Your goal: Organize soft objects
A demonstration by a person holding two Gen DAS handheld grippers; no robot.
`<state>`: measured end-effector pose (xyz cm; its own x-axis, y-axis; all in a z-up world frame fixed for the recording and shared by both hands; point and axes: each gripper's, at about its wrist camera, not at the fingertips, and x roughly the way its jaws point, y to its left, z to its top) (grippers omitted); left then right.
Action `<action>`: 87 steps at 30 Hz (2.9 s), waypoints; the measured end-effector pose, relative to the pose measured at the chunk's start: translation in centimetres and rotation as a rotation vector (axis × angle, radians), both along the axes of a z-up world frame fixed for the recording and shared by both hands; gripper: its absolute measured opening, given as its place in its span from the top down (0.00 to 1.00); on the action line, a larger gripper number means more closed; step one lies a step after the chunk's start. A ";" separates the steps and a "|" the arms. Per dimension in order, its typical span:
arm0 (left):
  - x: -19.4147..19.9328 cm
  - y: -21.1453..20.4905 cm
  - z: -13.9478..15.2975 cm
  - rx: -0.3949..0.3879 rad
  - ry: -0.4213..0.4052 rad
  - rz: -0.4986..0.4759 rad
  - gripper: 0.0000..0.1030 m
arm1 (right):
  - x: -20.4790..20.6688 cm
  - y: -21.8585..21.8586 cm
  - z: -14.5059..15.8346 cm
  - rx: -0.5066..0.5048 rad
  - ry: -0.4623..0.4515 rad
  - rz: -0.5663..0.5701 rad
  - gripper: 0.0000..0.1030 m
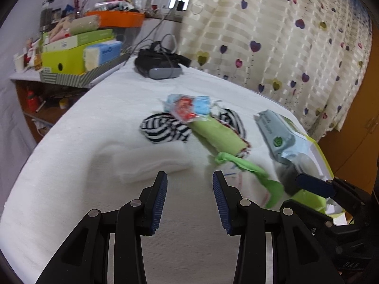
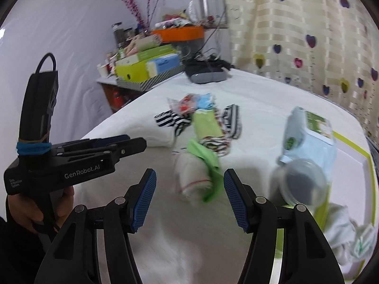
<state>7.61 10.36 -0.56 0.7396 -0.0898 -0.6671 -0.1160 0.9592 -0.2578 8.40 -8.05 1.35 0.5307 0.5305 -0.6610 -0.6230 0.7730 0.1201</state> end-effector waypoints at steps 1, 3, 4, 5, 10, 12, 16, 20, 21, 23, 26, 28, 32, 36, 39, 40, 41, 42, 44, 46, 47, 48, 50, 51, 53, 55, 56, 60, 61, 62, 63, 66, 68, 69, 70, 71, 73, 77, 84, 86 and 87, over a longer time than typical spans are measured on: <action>0.1 0.3 -0.1 0.004 0.002 0.007 0.63 | 0.2 0.5 -0.3 -0.004 0.008 0.011 0.41; 0.2 0.9 -0.3 0.007 0.005 0.013 0.63 | 0.7 1.4 -0.9 -0.014 0.020 0.027 0.41; 0.3 1.1 -0.4 0.009 0.008 0.016 0.63 | 0.8 1.7 -1.1 -0.018 0.024 0.031 0.41; 0.4 1.3 -0.5 0.013 0.010 0.018 0.63 | 1.0 2.1 -1.4 -0.023 0.028 0.038 0.41; 1.4 2.4 -1.2 0.023 0.023 0.021 0.62 | 2.0 3.0 -3.2 -0.067 0.063 0.041 0.41; 1.8 2.5 -1.4 0.031 0.027 0.014 0.62 | 2.4 3.0 -3.5 -0.091 0.055 0.029 0.41; 2.8 2.9 -1.8 0.043 0.028 -0.005 0.58 | 3.2 3.5 -4.3 -0.142 0.063 0.017 0.41; 3.7 3.2 -2.2 0.050 0.040 -0.009 0.58 | 3.6 4.2 -5.2 -0.183 0.065 0.023 0.53; 3.9 3.3 -2.3 0.051 0.043 -0.009 0.58 | 3.6 4.1 -5.2 -0.189 0.057 0.023 0.54; 4.1 3.6 -2.4 0.053 0.044 -0.004 0.58 | 3.5 3.9 -5.0 -0.178 0.059 0.031 0.55; 4.2 3.6 -2.3 0.048 0.037 -0.005 0.57 | 3.0 3.5 -4.4 -0.146 0.059 0.053 0.55; 4.1 3.3 -2.2 0.038 0.031 -0.018 0.57 | 2.6 3.3 -3.9 -0.117 0.062 0.078 0.55; 3.8 2.8 -2.0 0.011 0.030 -0.018 0.57 | 1.5 2.8 -3.0 -0.065 0.059 0.113 0.55; 3.5 1.6 -1.7 -0.027 0.028 -0.039 0.57 | 1.1 1.0 -1.3 -0.027 0.016 0.057 0.55; 3.4 -0.3 -1.6 -0.060 0.027 -0.084 0.55 | 1.2 -1.1 -0.2 -0.004 -0.014 -0.021 0.55; 3.5 -1.0 -1.7 -0.080 0.030 -0.101 0.53 | 1.2 -1.6 0.1 0.000 -0.019 -0.040 0.55; 3.6 -1.6 -1.8 -0.101 0.036 -0.111 0.51 | 1.3 -2.4 0.5 0.005 -0.026 -0.066 0.55; 3.8 -2.2 -1.9 -0.116 0.047 -0.117 0.51 | 1.3 -2.9 0.7 0.007 -0.030 -0.080 0.55; 4.2 -3.7 -2.2 -0.131 0.061 -0.139 0.51 | 1.3 -3.9 1.1 0.013 -0.040 -0.104 0.55; 4.8 -5.1 -2.6 -0.127 0.080 -0.149 0.51 | 1.4 -4.5 1.4 0.018 -0.045 -0.114 0.55; 5.1 -5.6 -2.8 -0.129 0.095 -0.150 0.51 | 1.4 -4.9 1.5 0.021 -0.049 -0.118 0.55; 5.4 -6.1 -3.0 -0.135 0.108 -0.153 0.51 | 1.3 -5.1 1.6 0.023 -0.051 -0.120 0.55; 6.0 -7.0 -3.4 -0.140 0.133 -0.150 0.50 | 1.4 -5.7 1.7 0.031 -0.054 -0.122 0.55; 6.1 -7.1 -3.5 -0.140 0.139 -0.146 0.50 | 1.4 -5.9 1.7 0.034 -0.055 -0.121 0.55; 6.5 -7.6 -3.7 -0.135 0.150 -0.131 0.46 | 1.3 -6.3 1.7 0.039 -0.056 -0.118 0.55; 7.0 -8.1 -4.0 -0.118 0.167 -0.111 0.46 | 1.4 -6.5 1.7 0.042 -0.054 -0.116 0.55; 7.2 -8.2 -4.0 -0.105 0.167 -0.105 0.46 | 1.4 -6.6 1.6 0.044 -0.055 -0.115 0.55; 7.5 -9.6 -4.0 -0.004 0.157 -0.086 0.46 | 1.6 -7.5 1.5 0.061 -0.054 -0.119 0.55; 7.6 -9.8 -4.0 0.012 0.156 -0.083 0.46 | 1.6 -7.6 1.5 0.063 -0.054 -0.120 0.55; 7.6 -9.9 -4.1 0.030 0.154 -0.079 0.51 | 1.7 -7.8 1.5 0.068 -0.052 -0.122 0.55; 7.7 -10.1 -4.1 0.059 0.153 -0.066 0.56 | 1.6 -7.8 1.5 0.070 -0.052 -0.122 0.55; 7.8 -9.5 -4.2 0.077 0.156 -0.046 0.78 | 1.6 -8.1 1.4 0.075 -0.051 -0.121 0.55; 7.6 -9.2 -4.2 0.074 0.157 -0.046 0.84 | 1.6 -8.2 1.5 0.079 -0.051 -0.123 0.55; 7.5 -9.1 -4.1 0.067 0.156 -0.051 0.85 | 1.5 -8.2 1.5 0.080 -0.051 -0.124 0.55; 7.4 -9.0 -4.0 0.063 0.155 -0.056 0.87 | 1.5 -8.2 1.5 0.081 -0.051 -0.125 0.55; 7.2 -8.9 -3.9 0.059 0.153 -0.058 0.87 | 1.5 -8.2 1.5 0.081 -0.052 -0.126 0.55; 6.5 -8.7 -3.5 0.051 0.140 -0.068 0.87 | 1.3 -8.2 1.6 0.082 -0.054 -0.127 0.55; 4.9 -8.2 -2.5 0.042 0.111 -0.074 0.87 | 0.9 -8.3 1.6 0.086 -0.059 -0.130 0.55; 2.5 -8.0 -0.6 0.033 0.052 -0.085 0.87 | 0.1 -8.2 1.8 0.087 -0.065 -0.134 0.55; 2.1 -8.1 0.0 0.030 0.035 -0.089 0.87 | -0.2 -8.2 2.0 0.086 -0.071 -0.137 0.55; 1.9 -8.3 0.3 0.029 0.026 -0.095 0.87 | -0.3 -8.2 2.0 0.086 -0.074 -0.142 0.55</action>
